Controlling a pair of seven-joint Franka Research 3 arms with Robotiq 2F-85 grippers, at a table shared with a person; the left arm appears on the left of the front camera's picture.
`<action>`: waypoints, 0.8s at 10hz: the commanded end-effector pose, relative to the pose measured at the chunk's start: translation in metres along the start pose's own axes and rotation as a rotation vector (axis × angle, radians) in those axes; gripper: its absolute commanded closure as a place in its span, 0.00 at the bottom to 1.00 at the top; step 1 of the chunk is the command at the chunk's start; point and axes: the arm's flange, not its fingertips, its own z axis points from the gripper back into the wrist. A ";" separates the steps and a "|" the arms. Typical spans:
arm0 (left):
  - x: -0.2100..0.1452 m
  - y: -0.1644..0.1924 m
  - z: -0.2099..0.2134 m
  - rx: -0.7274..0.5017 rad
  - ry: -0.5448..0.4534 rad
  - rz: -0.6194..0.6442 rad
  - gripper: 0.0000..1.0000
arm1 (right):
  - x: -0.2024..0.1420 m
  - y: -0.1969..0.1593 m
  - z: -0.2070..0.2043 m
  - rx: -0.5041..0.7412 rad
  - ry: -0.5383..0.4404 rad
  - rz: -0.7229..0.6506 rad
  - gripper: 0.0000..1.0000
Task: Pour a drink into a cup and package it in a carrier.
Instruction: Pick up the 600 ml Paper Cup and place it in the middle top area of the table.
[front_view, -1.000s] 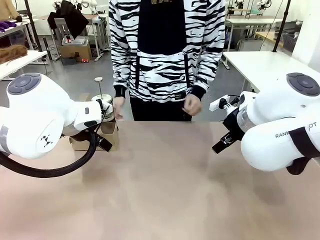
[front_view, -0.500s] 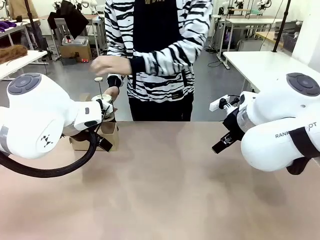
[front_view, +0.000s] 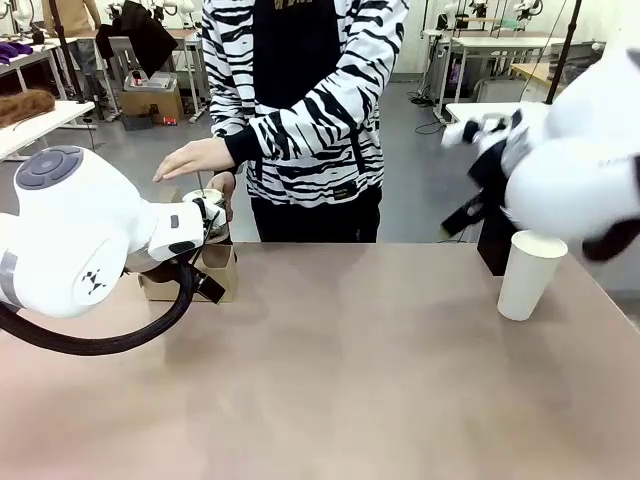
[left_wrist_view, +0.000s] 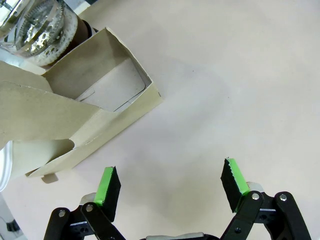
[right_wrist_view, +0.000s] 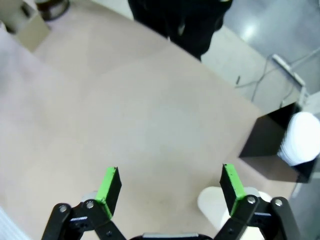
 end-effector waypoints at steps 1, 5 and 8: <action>0.000 0.000 0.000 0.000 0.000 0.000 0.00 | -0.004 -0.069 0.028 0.165 -0.052 0.052 0.00; 0.000 0.000 0.000 0.000 0.000 0.000 0.00 | -0.066 -0.182 0.040 0.419 -0.252 0.066 0.00; 0.000 0.000 0.000 0.000 0.000 0.000 0.00 | -0.066 -0.161 0.063 0.333 -0.242 0.067 0.00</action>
